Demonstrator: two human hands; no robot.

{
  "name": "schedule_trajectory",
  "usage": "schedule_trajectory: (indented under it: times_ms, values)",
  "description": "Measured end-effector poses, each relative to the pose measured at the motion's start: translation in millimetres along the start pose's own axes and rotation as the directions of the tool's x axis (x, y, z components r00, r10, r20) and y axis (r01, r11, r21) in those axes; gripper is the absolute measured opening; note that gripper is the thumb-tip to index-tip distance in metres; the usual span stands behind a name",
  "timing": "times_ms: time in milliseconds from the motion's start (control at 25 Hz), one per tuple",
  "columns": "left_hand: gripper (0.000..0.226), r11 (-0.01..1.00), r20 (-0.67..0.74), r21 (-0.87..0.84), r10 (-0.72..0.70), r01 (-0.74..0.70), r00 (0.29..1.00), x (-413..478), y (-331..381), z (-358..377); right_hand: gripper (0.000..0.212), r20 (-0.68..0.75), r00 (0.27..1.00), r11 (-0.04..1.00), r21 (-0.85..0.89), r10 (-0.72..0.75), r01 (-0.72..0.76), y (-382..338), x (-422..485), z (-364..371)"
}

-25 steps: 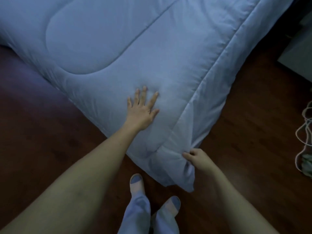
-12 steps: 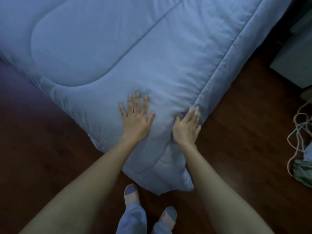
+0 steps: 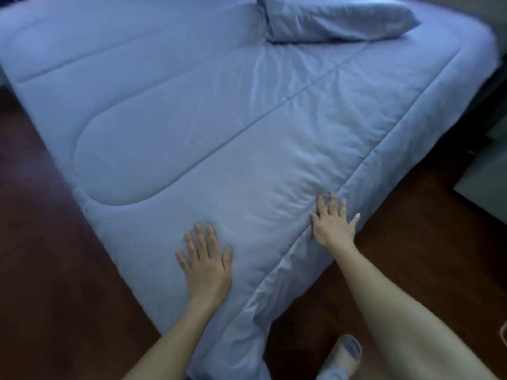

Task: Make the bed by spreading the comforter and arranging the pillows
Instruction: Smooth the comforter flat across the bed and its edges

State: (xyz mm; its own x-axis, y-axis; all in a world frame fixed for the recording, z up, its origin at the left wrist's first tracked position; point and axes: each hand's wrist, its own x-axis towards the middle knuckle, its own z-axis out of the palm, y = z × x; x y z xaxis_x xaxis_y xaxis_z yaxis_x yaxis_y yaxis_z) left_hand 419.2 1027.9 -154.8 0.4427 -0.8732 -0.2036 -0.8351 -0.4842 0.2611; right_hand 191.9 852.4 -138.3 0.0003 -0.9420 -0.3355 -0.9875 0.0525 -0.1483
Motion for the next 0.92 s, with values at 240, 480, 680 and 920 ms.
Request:
schedule_trajectory:
  times_ms: [240,480,680,920]
  values:
    - [0.09,0.934,-0.008,0.047,-0.353,0.353,0.936,18,99,26,0.058,0.205,0.602,0.601,-0.071,-0.772,0.796,-56,44,-12]
    - [0.084,0.85,0.145,0.113,-0.526,0.514,0.838,32,105,16,0.063,0.193,0.774,0.767,-0.124,-0.603,0.629,65,149,-54]
    - [0.081,0.836,0.159,0.067,-0.548,0.545,0.821,35,113,11,0.063,0.262,0.915,0.935,-0.094,-0.308,0.342,130,175,-90]
    - [0.076,0.799,-0.078,-0.088,-0.601,0.595,0.795,47,155,29,0.058,0.21,0.621,0.624,-0.061,-0.755,0.779,-11,119,-101]
